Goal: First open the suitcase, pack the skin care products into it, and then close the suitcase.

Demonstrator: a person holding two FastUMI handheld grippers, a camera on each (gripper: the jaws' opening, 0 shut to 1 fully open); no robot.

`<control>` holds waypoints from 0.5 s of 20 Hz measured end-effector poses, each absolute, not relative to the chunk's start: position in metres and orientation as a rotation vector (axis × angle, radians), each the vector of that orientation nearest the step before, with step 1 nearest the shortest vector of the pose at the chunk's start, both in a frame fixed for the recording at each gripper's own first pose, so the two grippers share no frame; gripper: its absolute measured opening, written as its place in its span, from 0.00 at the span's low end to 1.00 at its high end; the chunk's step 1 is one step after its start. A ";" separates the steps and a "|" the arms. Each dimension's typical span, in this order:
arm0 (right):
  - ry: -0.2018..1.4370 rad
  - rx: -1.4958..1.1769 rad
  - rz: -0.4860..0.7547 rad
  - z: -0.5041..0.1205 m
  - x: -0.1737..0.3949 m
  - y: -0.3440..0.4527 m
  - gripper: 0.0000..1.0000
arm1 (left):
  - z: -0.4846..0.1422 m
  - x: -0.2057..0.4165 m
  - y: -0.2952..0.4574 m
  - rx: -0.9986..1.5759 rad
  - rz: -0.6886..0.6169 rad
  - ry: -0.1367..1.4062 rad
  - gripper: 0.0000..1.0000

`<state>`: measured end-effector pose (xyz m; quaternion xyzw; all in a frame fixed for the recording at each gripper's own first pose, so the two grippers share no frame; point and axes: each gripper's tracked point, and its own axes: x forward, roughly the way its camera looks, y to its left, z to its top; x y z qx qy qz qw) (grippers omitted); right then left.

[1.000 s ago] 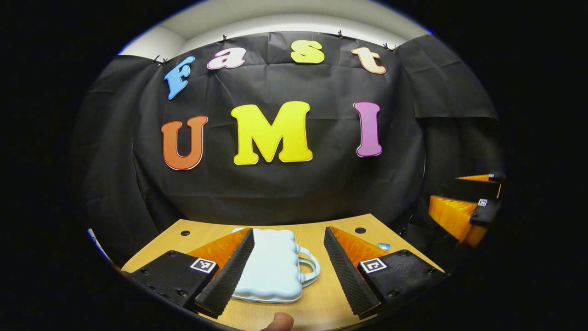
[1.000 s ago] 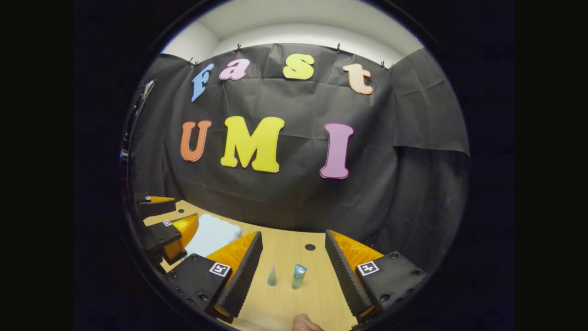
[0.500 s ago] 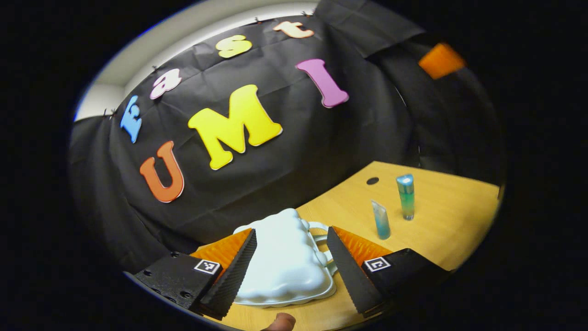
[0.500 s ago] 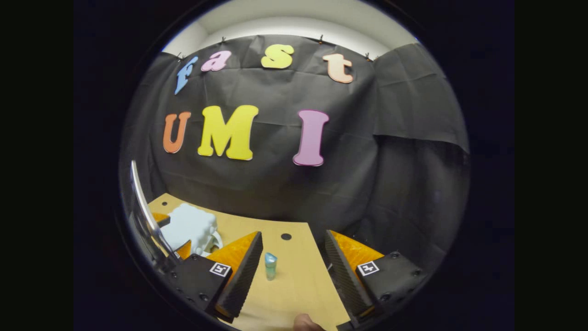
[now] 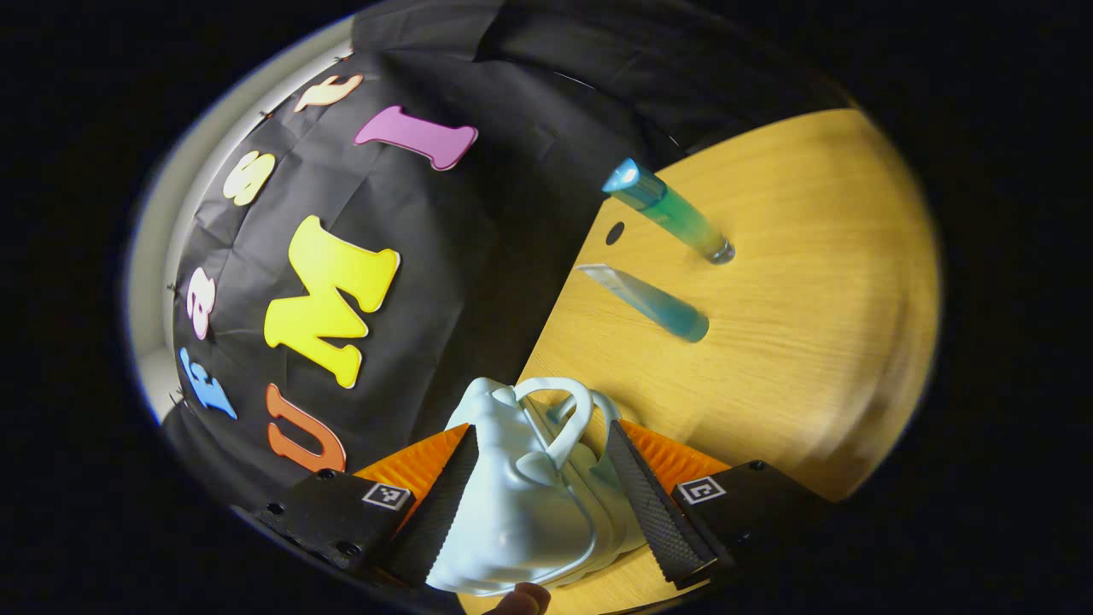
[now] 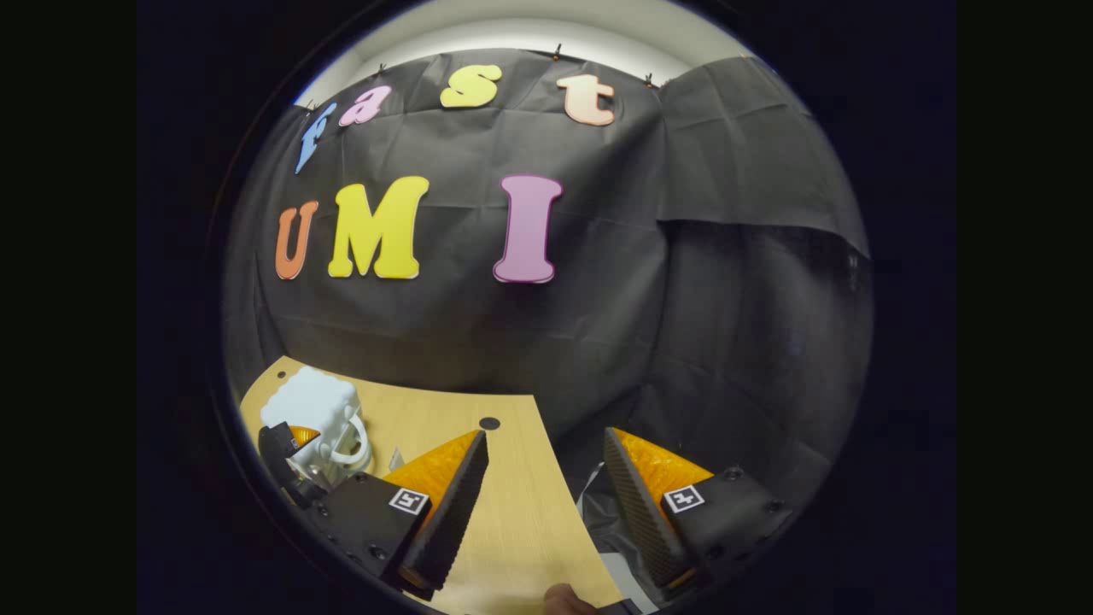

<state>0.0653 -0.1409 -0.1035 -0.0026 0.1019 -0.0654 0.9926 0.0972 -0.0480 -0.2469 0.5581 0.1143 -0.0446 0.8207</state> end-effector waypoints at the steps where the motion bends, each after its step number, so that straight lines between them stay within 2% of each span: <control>1: 0.226 0.007 -0.127 -0.114 0.067 -0.144 0.81 | -0.253 0.098 -0.041 1.226 -0.072 0.283 0.97; 5: 0.313 0.058 -0.123 -0.151 0.077 -0.161 0.81 | -0.264 0.117 -0.040 1.350 -0.049 0.318 0.97; 8: 0.342 0.088 -0.105 -0.169 0.086 -0.169 0.82 | -0.283 0.125 -0.033 1.411 -0.068 0.419 0.97; 10: 0.366 0.104 -0.083 -0.181 0.090 -0.170 0.81 | -0.280 0.130 -0.038 1.438 -0.066 0.406 0.96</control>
